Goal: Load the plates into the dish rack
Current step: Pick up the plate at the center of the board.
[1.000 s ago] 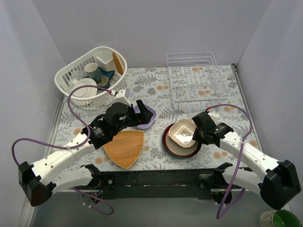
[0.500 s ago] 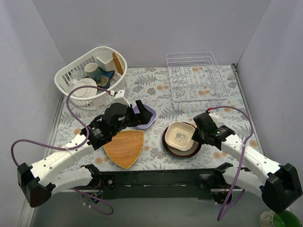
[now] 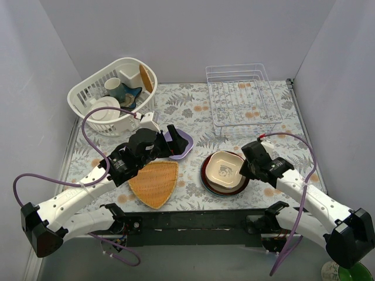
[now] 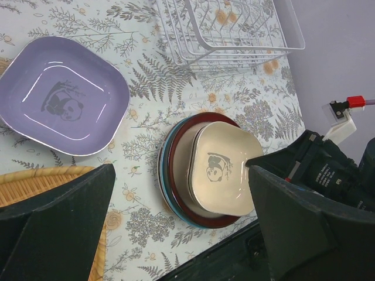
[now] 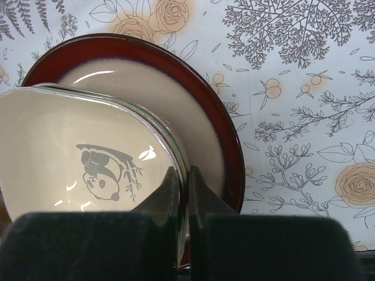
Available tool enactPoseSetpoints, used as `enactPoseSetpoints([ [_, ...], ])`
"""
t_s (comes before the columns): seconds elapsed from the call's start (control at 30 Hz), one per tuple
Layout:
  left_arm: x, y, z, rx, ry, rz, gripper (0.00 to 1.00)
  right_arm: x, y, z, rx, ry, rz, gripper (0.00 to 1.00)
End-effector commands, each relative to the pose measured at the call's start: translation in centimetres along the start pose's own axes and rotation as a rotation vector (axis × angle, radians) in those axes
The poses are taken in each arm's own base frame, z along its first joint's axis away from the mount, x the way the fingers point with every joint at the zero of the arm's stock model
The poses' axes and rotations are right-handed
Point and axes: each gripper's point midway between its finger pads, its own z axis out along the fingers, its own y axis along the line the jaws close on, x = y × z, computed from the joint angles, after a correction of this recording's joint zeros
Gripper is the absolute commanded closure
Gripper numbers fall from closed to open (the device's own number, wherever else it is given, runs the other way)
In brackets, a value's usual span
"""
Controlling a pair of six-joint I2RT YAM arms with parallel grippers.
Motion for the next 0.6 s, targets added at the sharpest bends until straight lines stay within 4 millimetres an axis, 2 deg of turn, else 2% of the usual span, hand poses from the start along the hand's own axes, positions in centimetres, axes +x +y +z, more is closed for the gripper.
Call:
enactPoseSetpoints([
  [0.0,-0.3,0.1,-0.3,-0.001,-0.009,-0.002,0.02,-2.2,0.8,-1.4,-0.014,-0.068,0.025,0.99],
  [0.17,-0.5,0.1,-0.5,-0.005,-0.019,-0.003,0.02,-4.0,2.3,-2.4,-0.051,-0.104,0.025,0.99],
  [0.57,-1.1,0.2,-0.9,-0.013,-0.037,-0.006,0.02,-6.1,5.5,-3.1,-0.141,-0.137,0.01,0.99],
])
